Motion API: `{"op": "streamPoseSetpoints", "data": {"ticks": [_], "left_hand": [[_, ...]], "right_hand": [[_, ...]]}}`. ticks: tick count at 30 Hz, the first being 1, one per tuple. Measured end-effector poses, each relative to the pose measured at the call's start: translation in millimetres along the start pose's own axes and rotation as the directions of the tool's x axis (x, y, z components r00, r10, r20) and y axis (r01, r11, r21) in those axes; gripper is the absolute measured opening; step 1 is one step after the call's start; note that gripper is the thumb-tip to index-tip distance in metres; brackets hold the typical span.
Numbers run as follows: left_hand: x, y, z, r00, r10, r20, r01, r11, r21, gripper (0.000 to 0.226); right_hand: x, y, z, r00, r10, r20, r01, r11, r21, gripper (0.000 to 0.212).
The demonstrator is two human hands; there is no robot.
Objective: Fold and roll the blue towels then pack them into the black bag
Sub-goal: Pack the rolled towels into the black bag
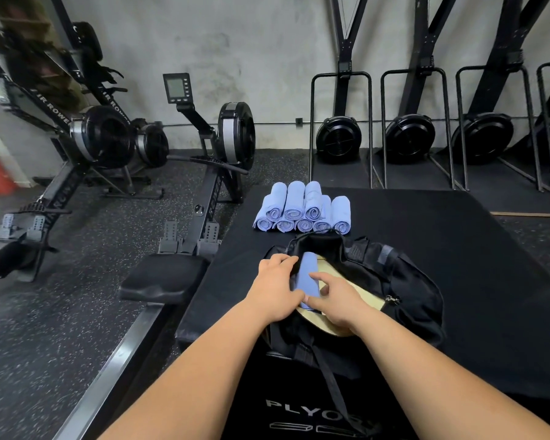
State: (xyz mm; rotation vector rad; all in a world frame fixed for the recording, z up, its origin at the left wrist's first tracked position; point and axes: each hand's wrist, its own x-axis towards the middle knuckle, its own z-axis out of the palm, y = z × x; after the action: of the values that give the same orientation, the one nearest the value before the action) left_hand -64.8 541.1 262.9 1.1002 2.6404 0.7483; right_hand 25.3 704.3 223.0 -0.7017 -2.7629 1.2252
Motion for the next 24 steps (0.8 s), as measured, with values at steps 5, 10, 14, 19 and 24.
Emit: {"op": "streamPoseSetpoints", "data": {"ticks": [5,10,14,19,24], "left_hand": [[7.5,-4.7,-1.0,0.992,0.047,-0.119,-0.044,0.999,0.029,0.074],[23.0,0.1,-1.2,0.98,0.088,-0.181,-0.081,0.996,0.044,0.071],[39.5,5.4,-2.1,0.974,0.111,-0.195,-0.104,0.994,0.045,0.071],[65.0,8.0,2.7,0.968,0.128,-0.215,-0.116,0.991,0.067,0.068],[84.8,3.8,15.3,0.962,0.155,-0.225,-0.147,0.988,0.052,0.065]], "right_hand": [[9.8,-9.4,-33.4,0.996,-0.065,-0.057,0.061,0.995,-0.076,0.041],[31.4,-18.6,-74.5,0.974,-0.14,-0.175,0.112,0.98,-0.164,0.023],[49.6,-21.5,-101.1,0.955,-0.14,-0.261,0.096,0.98,-0.174,0.027],[81.0,-11.4,-121.1,0.938,-0.113,-0.327,0.055,0.982,-0.182,0.025],[108.4,0.5,-127.1,0.939,-0.067,-0.336,0.011,0.986,-0.167,0.024]]}}
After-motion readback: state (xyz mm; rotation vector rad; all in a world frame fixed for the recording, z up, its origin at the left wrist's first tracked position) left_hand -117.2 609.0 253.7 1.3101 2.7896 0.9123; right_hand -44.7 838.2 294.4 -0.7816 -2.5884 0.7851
